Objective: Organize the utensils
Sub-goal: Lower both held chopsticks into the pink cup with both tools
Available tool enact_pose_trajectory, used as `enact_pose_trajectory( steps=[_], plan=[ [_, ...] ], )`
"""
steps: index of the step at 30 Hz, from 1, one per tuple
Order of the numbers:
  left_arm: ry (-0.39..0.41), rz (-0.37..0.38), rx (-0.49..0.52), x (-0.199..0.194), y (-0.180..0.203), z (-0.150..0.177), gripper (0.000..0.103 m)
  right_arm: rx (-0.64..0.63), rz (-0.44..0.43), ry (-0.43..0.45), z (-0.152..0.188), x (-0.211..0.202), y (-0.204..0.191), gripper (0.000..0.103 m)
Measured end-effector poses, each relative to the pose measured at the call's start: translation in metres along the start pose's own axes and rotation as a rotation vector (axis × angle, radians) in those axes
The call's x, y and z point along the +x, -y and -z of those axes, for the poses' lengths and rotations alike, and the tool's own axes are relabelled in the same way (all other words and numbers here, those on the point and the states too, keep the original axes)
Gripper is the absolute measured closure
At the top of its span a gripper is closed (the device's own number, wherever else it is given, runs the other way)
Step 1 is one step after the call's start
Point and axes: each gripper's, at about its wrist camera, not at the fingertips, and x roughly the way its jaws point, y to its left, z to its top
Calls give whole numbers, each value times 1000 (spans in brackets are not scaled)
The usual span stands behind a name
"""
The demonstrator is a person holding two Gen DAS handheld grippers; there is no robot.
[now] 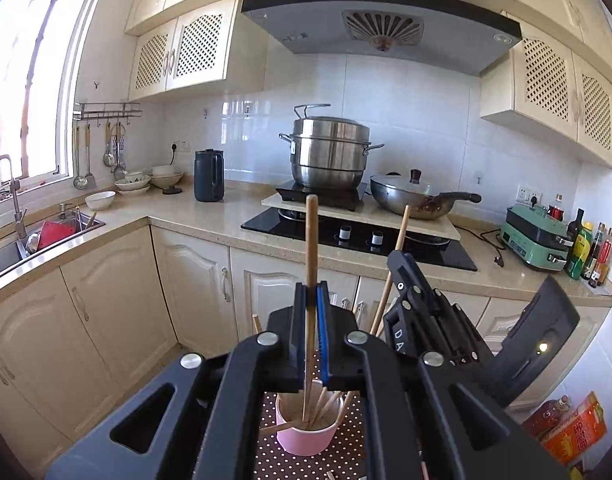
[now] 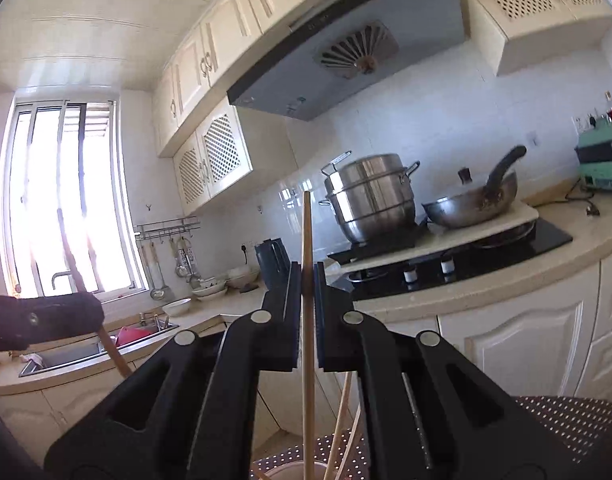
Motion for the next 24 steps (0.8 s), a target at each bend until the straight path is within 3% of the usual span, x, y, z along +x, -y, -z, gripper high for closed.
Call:
enact_pose_trajectory(
  steps=[11,19,20,22,24],
  plan=[
    [-122,23,-6,49,-18,31,97,-6,-35,-112,28,7,10,96],
    [-146,-9,1,60,-27,52,95,-38,-59,-203,41,-3,11,96],
    [-142,-15,1,60,-29,53,94,-42,-63,-206,41,-6,10,96],
    [-136,-19,-4,57,-32,55,76,-46,-69,-226,40,-9,10,95],
    [-124,-15,-7,54,-34,56,74,-42,-73,-259,39,-11,11,89]
  ],
)
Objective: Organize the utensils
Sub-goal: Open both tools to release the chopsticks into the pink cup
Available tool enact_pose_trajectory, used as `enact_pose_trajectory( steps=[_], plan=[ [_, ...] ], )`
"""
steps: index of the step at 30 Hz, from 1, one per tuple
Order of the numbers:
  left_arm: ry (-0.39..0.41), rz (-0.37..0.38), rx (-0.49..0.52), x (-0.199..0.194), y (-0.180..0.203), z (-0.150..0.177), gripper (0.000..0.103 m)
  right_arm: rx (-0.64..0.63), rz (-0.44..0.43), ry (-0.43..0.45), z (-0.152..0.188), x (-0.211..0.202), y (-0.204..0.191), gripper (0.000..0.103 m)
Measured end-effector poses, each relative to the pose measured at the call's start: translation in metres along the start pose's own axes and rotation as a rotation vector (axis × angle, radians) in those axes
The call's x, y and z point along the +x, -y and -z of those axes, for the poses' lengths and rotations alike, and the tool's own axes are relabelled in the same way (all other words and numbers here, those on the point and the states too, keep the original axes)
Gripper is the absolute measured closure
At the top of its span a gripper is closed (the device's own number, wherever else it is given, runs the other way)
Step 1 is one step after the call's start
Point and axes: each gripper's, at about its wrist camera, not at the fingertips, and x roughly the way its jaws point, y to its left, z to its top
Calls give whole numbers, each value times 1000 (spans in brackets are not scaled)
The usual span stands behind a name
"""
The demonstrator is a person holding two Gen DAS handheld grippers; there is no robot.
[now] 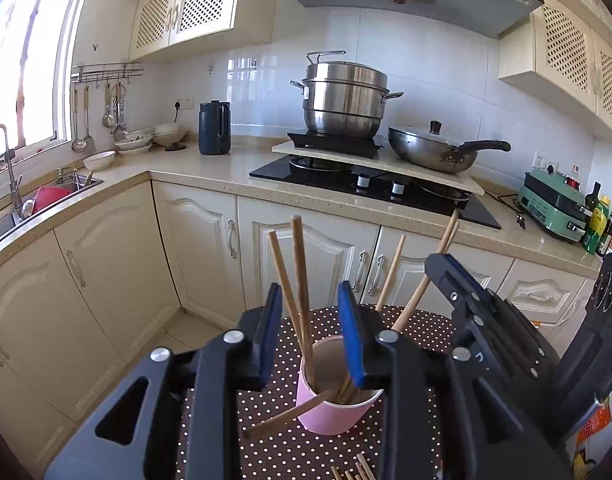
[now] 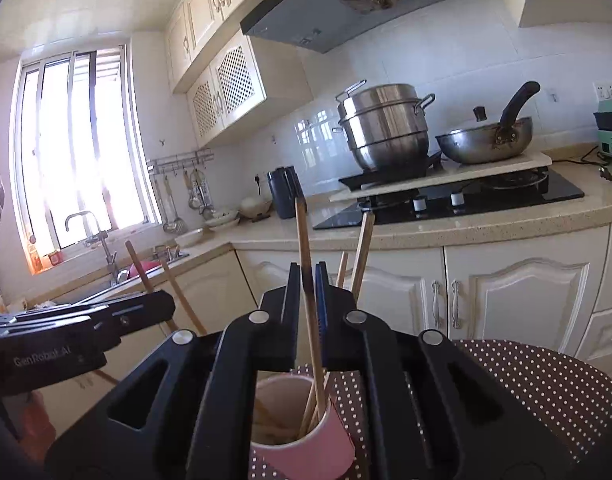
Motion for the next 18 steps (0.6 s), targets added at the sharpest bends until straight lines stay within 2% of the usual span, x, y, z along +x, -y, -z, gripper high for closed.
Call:
enact_pose_trajectory(
  steps=[2,3,5,9,18],
  plan=[
    [4,-4,-3,-3,-2,2,73,8,7,-6,1,-4,2,57],
    [1,-7,-6,-4,-2,3,73,5,30,14,2,-9,3,33],
    [-6,-14,-11,-5,-3,4,72,-12,50,38,3,-18,2,33],
    [-3,-15,-18,-13,-5,6,71,-19,61,24,2,-28,3,33],
    [56,8,-43,-39,-7,10,65,-24,84,20,4,-48,4,30]
  ],
)
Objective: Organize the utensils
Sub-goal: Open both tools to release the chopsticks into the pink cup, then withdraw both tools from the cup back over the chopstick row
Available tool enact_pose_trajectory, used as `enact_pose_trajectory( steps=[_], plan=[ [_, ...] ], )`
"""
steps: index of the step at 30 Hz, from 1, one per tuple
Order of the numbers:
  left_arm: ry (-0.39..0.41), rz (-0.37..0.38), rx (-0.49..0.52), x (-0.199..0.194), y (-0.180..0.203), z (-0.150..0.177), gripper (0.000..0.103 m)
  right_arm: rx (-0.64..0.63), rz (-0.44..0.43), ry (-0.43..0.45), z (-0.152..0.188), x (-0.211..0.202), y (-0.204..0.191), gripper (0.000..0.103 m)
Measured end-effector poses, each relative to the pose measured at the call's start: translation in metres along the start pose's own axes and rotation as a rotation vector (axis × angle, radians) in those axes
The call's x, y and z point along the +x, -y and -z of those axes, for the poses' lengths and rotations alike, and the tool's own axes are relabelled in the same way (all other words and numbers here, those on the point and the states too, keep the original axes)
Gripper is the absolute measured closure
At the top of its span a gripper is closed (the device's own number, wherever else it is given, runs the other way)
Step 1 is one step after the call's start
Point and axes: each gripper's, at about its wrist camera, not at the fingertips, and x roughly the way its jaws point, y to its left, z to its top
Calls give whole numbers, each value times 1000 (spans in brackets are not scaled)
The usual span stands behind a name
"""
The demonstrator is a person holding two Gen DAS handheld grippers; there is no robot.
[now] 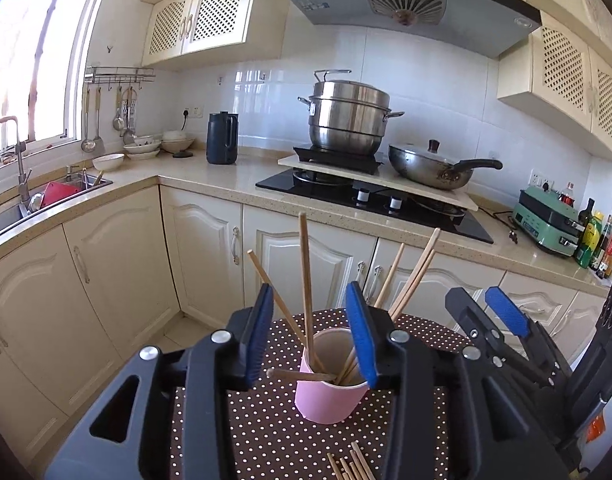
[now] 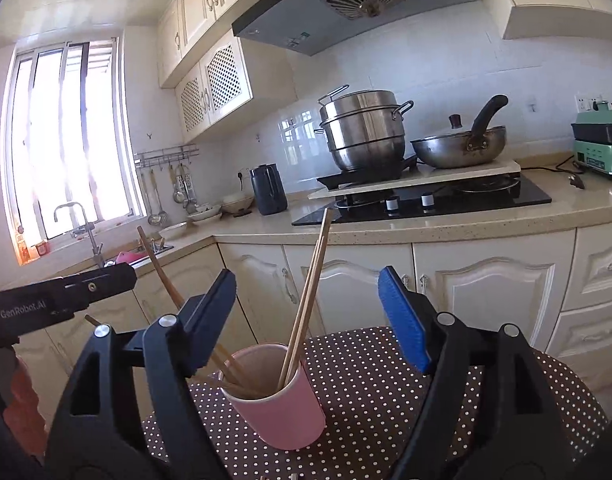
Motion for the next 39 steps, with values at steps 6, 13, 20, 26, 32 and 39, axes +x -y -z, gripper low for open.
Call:
enact_pose_trajectory(
  steps=[6,13,20,26,32,39],
  plan=[
    [10,8,-1,-11,2,5,63,35,-18,-24,0,-16,4,27],
    [30,13,32,-30,14,12,58,13,-31,-25,-6,-43,0,21],
    [39,46,50,-51,24,27,56,-36,-16,-38,-2,-66,-3,17],
    [18,69,54,-60,29,49,53,-36,9,-75,10,-74,2,16],
    [-31,86,55,-58,32,72,52,-44,21,-156,28,-69,6,15],
    [-111,77,36,-44,28,97,52,-52,30,-263,53,-65,2,15]
  ],
)
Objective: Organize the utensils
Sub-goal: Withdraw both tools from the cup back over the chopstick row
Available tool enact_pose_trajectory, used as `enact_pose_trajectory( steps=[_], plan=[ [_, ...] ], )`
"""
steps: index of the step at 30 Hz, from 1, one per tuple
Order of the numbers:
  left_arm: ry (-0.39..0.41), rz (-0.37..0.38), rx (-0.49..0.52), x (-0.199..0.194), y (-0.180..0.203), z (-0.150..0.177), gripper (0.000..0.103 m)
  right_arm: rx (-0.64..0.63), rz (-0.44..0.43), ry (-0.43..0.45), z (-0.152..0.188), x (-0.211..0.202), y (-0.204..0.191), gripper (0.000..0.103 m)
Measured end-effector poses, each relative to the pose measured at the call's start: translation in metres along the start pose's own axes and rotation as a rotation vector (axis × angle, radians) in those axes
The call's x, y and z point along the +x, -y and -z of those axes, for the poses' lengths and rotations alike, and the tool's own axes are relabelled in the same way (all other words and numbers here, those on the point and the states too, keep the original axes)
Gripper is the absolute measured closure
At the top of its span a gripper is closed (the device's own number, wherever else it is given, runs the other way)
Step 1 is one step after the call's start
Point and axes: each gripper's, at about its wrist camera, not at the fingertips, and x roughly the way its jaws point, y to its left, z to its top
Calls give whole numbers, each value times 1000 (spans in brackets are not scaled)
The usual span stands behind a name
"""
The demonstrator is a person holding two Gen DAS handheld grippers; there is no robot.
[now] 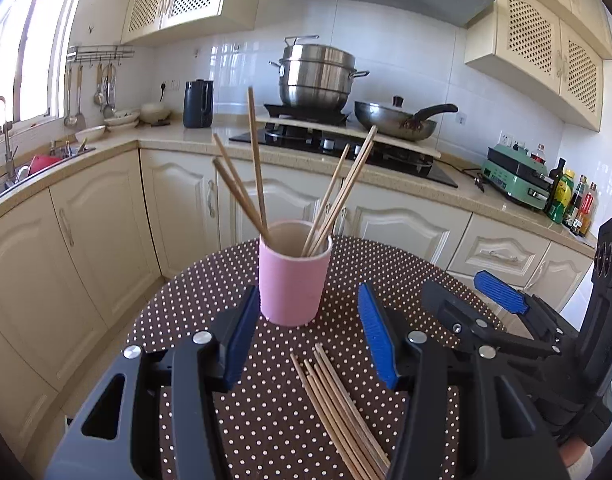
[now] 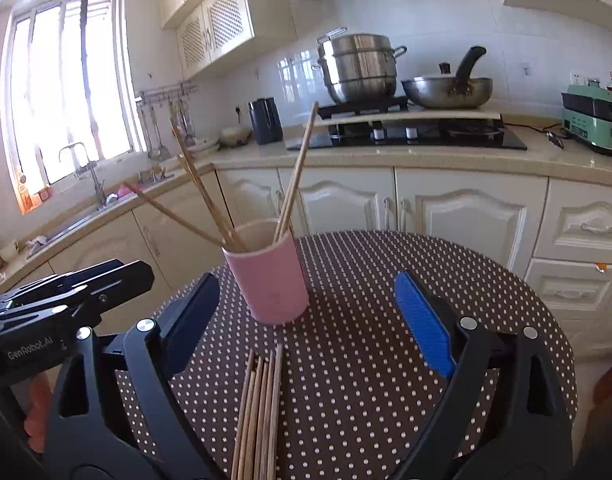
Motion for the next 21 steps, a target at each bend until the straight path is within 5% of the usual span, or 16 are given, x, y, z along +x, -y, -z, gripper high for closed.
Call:
enact_pose_trajectory(
  steps=[21],
  plan=[
    [-213,-38,-104,38,-38,61,51,-72,62,-361,62,55,-4,15]
  ],
)
